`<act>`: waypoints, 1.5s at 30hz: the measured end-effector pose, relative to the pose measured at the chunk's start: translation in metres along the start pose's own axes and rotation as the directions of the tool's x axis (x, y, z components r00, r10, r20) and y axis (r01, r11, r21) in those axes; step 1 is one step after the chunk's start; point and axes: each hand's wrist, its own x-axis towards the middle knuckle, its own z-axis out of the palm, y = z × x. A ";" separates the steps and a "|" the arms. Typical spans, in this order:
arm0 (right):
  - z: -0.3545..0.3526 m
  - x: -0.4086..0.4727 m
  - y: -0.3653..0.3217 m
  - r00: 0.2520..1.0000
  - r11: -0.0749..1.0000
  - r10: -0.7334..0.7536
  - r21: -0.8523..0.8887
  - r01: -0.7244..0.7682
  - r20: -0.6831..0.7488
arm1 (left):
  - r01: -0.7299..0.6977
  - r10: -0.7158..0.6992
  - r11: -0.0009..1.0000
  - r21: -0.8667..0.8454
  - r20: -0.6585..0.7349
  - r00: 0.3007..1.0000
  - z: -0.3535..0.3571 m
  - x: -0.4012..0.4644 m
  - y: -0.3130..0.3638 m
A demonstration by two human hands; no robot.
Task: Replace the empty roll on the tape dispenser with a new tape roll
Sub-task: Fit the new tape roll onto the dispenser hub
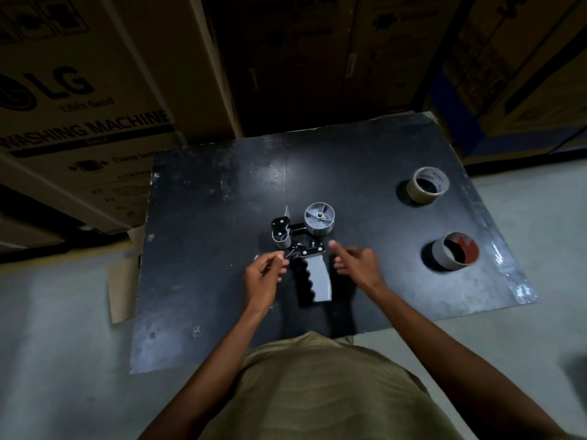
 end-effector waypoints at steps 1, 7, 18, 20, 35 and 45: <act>-0.015 0.010 -0.001 0.999 1.000 -0.023 0.009 0.024 -0.042 | -0.007 0.007 1.000 0.006 0.015 1.000 0.005 0.000 0.003; -0.107 0.064 -0.028 0.892 0.938 -0.257 -0.317 0.138 -0.372 | -0.032 0.033 0.999 -0.009 0.076 0.997 0.032 0.002 0.022; -0.155 0.104 -0.052 0.910 0.781 -0.316 -0.618 0.089 -0.269 | -0.033 0.036 0.999 -0.031 0.121 0.992 0.078 -0.003 0.033; -0.153 0.098 -0.057 0.919 0.803 -0.310 -0.585 0.116 -0.243 | -0.035 0.039 0.999 -0.032 0.129 0.991 0.087 -0.003 0.037; -0.067 -0.051 -0.139 0.923 0.892 -0.358 0.344 0.294 0.139 | -0.242 0.285 0.954 -0.177 0.282 0.916 0.101 -0.025 0.128; -0.078 -0.065 -0.144 0.769 0.883 -0.402 0.434 0.181 0.497 | 0.097 0.011 0.943 -0.319 0.320 0.947 0.086 -0.033 0.139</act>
